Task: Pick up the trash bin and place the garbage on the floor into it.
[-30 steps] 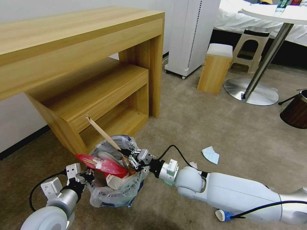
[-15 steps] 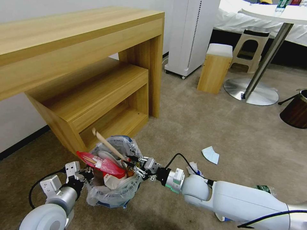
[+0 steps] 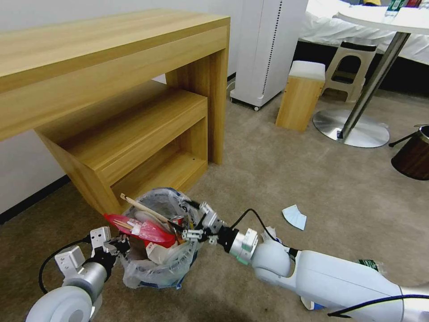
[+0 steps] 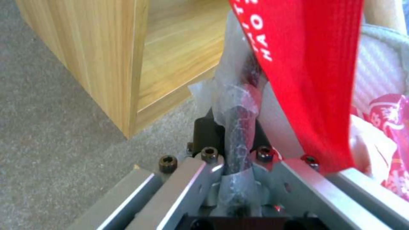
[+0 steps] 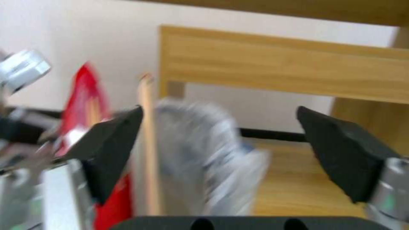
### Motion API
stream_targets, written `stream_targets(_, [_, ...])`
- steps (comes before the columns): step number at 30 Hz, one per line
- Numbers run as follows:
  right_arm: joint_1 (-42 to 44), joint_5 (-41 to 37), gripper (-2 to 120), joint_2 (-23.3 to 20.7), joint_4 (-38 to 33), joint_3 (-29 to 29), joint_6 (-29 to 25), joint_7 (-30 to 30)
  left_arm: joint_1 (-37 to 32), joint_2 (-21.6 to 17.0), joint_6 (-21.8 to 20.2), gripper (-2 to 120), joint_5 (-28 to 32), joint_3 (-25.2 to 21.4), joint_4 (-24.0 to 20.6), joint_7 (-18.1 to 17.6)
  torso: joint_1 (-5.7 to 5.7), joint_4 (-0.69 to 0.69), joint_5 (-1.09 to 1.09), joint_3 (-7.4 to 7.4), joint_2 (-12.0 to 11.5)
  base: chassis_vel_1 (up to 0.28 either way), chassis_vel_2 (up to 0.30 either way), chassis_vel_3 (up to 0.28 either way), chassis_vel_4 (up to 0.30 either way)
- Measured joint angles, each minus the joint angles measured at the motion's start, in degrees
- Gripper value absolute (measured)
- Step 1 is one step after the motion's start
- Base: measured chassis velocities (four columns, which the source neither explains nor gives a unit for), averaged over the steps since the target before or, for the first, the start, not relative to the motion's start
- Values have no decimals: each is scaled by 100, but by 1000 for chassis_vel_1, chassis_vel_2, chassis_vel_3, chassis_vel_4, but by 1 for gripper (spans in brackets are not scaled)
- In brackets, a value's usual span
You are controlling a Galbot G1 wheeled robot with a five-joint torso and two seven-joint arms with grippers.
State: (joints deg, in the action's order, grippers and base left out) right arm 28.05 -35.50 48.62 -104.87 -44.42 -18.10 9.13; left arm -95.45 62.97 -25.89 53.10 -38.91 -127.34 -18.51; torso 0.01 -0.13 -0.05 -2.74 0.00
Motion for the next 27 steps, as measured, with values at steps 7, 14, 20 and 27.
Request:
stream_targets(7, [130,-413,100,-55,-221,402,174,401,-20,17,30,0,-55,6,63,22,0,0,0,0,0,0,0,0,0])
stream_targets(14, [369,-1102,100,-118,-459,1080,552,846,-28,16,46,0,-73,2,122,31,0,1,1,0,0,0,0,0,0])
stream_targets(20, [701,-1807,100,-557,-639,1802,1088,1302,-12,-14,64,0,-69,-42,192,36,0,0,1,0,0,0,0,0,0])
stream_targets(27, [1217,-2455,100,-1287,-874,2236,1458,1596,-31,7,117,0,-110,-125,270,53,0,0,1,0,0,0,0,0,0])
